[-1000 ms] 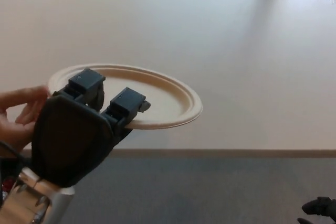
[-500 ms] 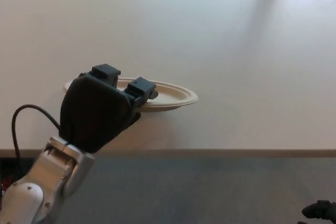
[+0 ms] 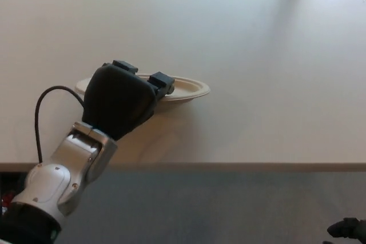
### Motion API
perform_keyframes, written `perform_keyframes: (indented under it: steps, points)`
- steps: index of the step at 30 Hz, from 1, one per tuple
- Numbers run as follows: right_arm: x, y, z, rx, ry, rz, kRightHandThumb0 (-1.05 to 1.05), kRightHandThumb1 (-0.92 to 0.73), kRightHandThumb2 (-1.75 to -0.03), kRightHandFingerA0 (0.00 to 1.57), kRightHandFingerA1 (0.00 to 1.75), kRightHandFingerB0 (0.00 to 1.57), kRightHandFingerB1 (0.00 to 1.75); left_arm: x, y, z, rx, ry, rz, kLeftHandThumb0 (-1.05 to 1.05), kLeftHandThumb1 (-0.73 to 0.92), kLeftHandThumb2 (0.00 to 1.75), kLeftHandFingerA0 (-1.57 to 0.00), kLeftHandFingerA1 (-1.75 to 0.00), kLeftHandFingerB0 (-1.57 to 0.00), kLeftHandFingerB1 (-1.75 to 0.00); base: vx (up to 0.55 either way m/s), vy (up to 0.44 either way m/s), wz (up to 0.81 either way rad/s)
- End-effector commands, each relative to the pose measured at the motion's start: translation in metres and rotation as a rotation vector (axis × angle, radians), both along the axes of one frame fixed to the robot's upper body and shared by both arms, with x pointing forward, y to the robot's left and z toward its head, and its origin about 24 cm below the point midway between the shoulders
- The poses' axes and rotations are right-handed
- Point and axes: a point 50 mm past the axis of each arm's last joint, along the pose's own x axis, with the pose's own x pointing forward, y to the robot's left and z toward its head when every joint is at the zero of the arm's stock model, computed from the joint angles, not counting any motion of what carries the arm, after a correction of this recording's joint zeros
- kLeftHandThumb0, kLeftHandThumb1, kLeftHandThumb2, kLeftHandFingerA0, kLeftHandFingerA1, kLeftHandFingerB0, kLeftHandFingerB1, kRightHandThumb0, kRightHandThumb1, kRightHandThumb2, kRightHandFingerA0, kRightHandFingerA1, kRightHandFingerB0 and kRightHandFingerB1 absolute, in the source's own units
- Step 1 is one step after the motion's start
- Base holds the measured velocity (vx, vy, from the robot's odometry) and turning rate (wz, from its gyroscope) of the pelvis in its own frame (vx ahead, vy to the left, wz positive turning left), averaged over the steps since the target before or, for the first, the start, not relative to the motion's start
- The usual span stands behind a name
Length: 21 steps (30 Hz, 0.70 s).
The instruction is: A person passes a plate to the robot and the robot grabs it with its left hand and places it at the centre of the table infront of it
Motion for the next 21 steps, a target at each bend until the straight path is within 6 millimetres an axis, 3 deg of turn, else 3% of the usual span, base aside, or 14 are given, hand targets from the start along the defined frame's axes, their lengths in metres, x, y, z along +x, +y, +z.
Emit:
perform_keyframes:
  steps: [1, 4, 5, 6, 7, 8, 9, 10, 11, 13, 21]
  points:
    - [0.005, -0.003, 0.004, -0.008, -0.007, -0.005, -0.79, -0.85, -0.66, 0.29, 0.52, 0.25, 0.39, 0.016, 0.003, 0.004, 0.007, 0.033, 0.059, -0.28, 0.59, 0.61, -0.93, -1.52, -0.76, -0.54, 0.00, 0.000, 0.00]
    - [0.006, -0.002, 0.005, -0.017, -0.010, 0.001, -0.80, -0.85, -0.66, 0.29, 0.53, 0.25, 0.41, 0.020, 0.003, 0.004, 0.013, 0.057, 0.078, -0.28, 0.61, 0.61, -0.90, -1.51, -0.75, -0.52, 0.00, 0.000, 0.00]
    - [0.008, -0.002, 0.006, -0.014, -0.019, 0.002, -0.81, -0.85, -0.66, 0.29, 0.54, 0.24, 0.41, 0.025, 0.002, 0.006, -0.008, 0.085, 0.099, -0.40, 0.57, 0.77, -0.93, -1.34, -0.69, -0.58, 0.00, 0.000, 0.00]
    - [0.009, -0.002, 0.007, -0.010, -0.023, 0.000, -0.81, -0.85, -0.66, 0.29, 0.54, 0.24, 0.41, 0.027, 0.002, 0.007, -0.033, 0.106, 0.115, -0.40, 0.57, 0.77, -0.93, -1.34, -0.69, -0.58, 0.00, 0.000, 0.00]
    - [0.010, -0.002, 0.008, -0.014, -0.023, 0.003, -0.81, -0.85, -0.66, 0.29, 0.54, 0.24, 0.42, 0.029, 0.002, 0.007, -0.038, 0.146, 0.137, -0.34, 0.74, 0.62, -0.85, -0.94, -0.60, -0.39, 0.00, 0.000, 0.00]
    - [0.010, -0.002, 0.008, -0.016, -0.022, 0.004, -0.81, -0.85, -0.66, 0.29, 0.54, 0.24, 0.42, 0.029, 0.001, 0.007, -0.039, 0.162, 0.145, -0.34, 0.74, 0.62, -0.85, -0.94, -0.60, -0.39, 0.00, 0.000, 0.00]
    - [0.011, -0.002, 0.009, -0.012, -0.028, 0.003, -0.80, -0.85, -0.66, 0.31, 0.55, 0.25, 0.42, 0.032, 0.001, 0.009, -0.030, 0.211, 0.177, -0.32, 0.42, 0.98, -0.06, -0.49, -0.06, -0.49, 0.00, 0.000, 0.00]
    - [0.013, -0.001, 0.010, -0.009, -0.035, 0.004, -0.79, -0.86, -0.67, 0.30, 0.54, 0.25, 0.41, 0.035, -0.002, 0.013, -0.027, 0.333, 0.233, -0.75, 0.48, 0.88, -0.02, -0.21, -0.03, -0.23, 0.00, 0.000, 0.00]
    - [0.013, -0.001, 0.010, -0.011, -0.035, 0.005, -0.79, -0.86, -0.67, 0.30, 0.54, 0.25, 0.41, 0.036, -0.002, 0.014, -0.032, 0.367, 0.239, -0.75, 0.48, 0.88, -0.02, -0.21, -0.03, -0.23, 0.00, 0.000, 0.00]
    - [0.015, -0.002, 0.012, -0.008, -0.043, 0.000, -0.78, -0.86, -0.66, 0.31, 0.55, 0.25, 0.41, 0.038, -0.004, 0.021, -0.075, 0.487, 0.229, -0.90, 0.49, 0.93, 0.00, -0.03, 0.00, -0.01, 0.00, 0.000, 0.00]
    - [0.018, -0.002, 0.015, 0.003, -0.053, 0.002, -0.78, -0.85, -0.65, 0.31, 0.55, 0.25, 0.42, 0.039, -0.003, 0.034, -0.192, 0.749, 0.208, -0.91, 0.48, 0.95, 0.00, -0.05, 0.00, 0.00, 0.00, 0.000, 0.00]
